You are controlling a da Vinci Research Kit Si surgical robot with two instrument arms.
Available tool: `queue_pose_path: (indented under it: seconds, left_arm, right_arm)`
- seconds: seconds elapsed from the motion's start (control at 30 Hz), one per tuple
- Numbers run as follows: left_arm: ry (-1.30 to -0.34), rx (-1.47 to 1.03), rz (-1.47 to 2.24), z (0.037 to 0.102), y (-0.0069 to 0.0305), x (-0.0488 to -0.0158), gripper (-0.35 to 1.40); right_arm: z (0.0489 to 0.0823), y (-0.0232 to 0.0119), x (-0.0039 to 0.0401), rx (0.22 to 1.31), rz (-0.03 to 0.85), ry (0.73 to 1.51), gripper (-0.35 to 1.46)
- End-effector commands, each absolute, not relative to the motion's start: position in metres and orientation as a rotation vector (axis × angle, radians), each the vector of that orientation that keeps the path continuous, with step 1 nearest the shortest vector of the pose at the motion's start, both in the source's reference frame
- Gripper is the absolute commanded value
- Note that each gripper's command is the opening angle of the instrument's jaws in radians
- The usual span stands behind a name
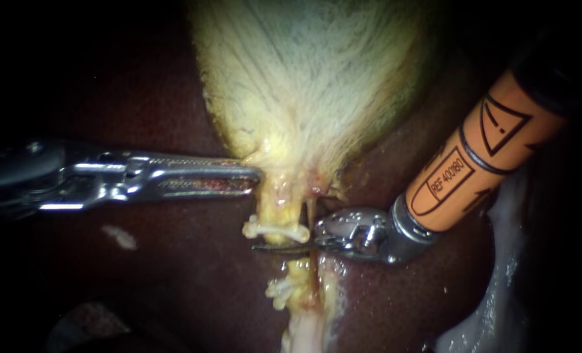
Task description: Go back from the cut left tube
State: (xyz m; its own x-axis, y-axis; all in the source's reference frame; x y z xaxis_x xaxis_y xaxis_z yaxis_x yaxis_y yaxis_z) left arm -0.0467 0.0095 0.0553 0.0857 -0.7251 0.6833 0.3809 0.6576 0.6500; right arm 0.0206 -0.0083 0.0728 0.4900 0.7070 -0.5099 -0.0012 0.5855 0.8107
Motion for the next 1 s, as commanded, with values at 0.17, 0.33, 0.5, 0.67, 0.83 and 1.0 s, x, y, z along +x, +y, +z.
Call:
queue_pose_path:
  seconds: [0.17, 0.33, 0.5, 0.67, 0.83, 1.0]
  left_arm:
    - [-1.23, 0.342, -0.848, 0.0553, 0.0095, -0.0467, -0.35]
    - [-1.23, 0.342, -0.848, 0.0553, 0.0095, -0.0467, -0.35]
    - [-1.23, 0.342, -0.848, 0.0553, 0.0095, -0.0467, -0.35]
    - [-1.23, 0.343, -0.848, 0.0553, 0.0095, -0.0467, -0.35]
    - [-1.23, 0.343, -0.848, 0.0554, 0.0095, -0.0467, -0.35]
    - [-1.23, 0.343, -0.848, 0.0554, 0.0095, -0.0467, -0.35]
  right_arm:
    - [0.0728, -0.0083, 0.0206, 0.85, 0.499, 0.976, -0.35]
    - [0.0727, -0.0084, 0.0207, 0.844, 0.489, 0.981, -0.35]
    - [0.0728, -0.0084, 0.0206, 0.835, 0.487, 0.984, -0.28]
    - [0.0731, -0.0087, 0.0205, 0.793, 0.506, 0.989, 0.59]
    - [0.0733, -0.0086, 0.0205, 0.764, 0.483, 1.001, 0.84]
    - [0.0732, -0.0086, 0.0206, 0.761, 0.478, 1.004, 0.86]
